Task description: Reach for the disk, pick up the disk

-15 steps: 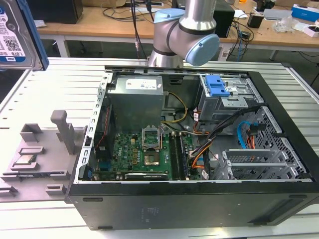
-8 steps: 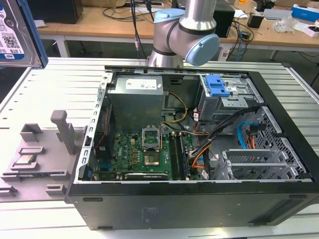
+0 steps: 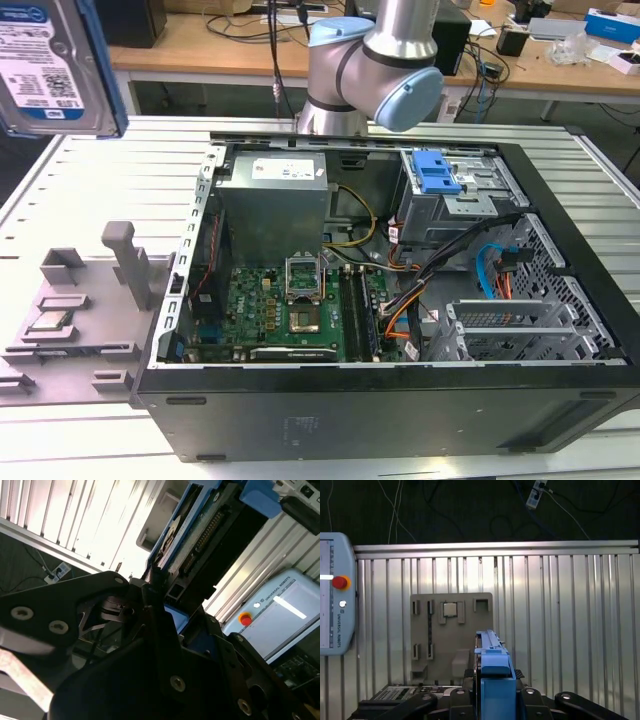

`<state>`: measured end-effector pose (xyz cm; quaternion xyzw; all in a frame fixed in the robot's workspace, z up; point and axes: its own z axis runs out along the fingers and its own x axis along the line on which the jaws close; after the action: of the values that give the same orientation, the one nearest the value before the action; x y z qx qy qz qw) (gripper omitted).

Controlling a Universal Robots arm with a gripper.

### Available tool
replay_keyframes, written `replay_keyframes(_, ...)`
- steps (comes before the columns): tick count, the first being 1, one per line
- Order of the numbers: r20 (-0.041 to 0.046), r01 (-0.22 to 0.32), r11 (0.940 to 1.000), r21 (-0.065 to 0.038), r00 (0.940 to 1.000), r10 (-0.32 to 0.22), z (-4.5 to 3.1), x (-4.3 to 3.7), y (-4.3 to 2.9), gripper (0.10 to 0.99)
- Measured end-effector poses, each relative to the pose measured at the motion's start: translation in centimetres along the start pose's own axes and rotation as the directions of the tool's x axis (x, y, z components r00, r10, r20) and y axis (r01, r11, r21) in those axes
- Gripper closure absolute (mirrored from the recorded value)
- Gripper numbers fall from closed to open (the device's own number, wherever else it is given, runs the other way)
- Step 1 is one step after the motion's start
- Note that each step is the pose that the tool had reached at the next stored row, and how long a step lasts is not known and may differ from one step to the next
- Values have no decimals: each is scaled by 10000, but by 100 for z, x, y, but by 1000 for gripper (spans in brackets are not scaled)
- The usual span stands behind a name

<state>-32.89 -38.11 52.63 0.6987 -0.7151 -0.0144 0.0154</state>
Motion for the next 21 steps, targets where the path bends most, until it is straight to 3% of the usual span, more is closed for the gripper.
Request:
replay_keyframes(5,0,3,10000,0,10000,-3,-8,-8,-184,722)
replay_keyframes(7,1,2,10000,0,10000,-2,-15,-19,-347,722)
replay_keyframes(21,1,2,10000,-1,10000,-2,-36,-52,-860,722)
